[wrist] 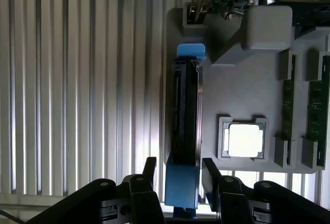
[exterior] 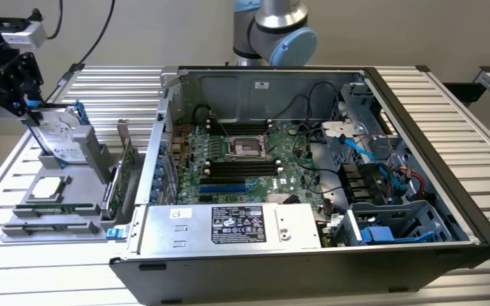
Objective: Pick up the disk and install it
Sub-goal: 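Pick up the disk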
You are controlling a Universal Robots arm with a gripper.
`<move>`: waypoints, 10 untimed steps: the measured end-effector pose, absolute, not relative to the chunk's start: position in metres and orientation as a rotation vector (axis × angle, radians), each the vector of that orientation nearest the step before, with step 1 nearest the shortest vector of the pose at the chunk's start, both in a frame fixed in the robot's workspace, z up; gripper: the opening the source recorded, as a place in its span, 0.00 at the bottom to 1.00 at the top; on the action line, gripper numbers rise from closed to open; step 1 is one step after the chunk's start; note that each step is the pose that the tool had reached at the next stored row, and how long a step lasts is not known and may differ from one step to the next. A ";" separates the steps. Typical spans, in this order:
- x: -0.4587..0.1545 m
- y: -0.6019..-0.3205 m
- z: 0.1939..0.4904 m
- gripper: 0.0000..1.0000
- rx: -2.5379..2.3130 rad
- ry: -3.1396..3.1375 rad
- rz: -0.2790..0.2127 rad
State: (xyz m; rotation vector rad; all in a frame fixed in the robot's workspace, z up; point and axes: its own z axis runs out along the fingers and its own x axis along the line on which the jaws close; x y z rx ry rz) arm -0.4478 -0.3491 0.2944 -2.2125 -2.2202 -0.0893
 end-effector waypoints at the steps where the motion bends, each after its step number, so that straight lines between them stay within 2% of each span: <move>1: -0.448 -0.349 0.293 0.48 -2.212 -2.220 -0.090; 10: -0.447 -0.349 0.286 0.48 -2.207 -2.216 -0.100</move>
